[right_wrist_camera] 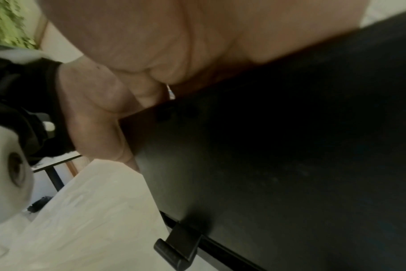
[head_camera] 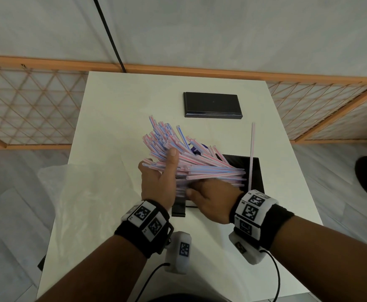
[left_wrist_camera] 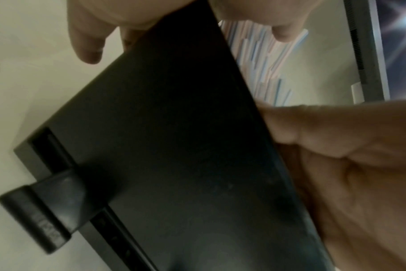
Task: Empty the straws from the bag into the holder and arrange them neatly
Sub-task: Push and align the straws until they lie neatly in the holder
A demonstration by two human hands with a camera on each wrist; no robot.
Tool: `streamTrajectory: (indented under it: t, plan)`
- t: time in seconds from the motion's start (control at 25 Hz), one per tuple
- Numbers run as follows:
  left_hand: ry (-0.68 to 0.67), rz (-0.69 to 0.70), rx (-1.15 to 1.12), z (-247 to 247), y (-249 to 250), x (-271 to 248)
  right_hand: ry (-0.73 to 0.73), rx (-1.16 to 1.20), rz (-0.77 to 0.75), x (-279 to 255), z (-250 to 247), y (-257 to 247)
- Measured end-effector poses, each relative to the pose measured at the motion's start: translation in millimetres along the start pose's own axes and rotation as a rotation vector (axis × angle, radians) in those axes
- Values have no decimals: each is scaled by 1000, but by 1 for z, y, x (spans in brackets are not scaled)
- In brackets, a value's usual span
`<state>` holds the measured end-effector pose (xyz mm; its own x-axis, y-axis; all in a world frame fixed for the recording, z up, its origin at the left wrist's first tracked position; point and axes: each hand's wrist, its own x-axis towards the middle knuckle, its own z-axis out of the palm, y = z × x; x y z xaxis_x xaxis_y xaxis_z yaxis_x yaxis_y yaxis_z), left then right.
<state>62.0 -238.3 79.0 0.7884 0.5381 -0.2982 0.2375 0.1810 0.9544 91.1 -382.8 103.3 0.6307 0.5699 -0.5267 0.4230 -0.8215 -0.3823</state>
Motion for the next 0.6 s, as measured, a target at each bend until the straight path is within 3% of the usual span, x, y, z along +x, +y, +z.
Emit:
streamTrajectory:
  t: [0.28,0.48,0.6]
  plan:
    - [-172,95,67,-5,-1,1,261,12,-141,-41,-12,4]
    - [-125,62,7,-6,-8,-1,629,12,144,-60,-46,39]
    - [-76,17,-40,-6,-6,1,485,6,415,-59,-61,68]
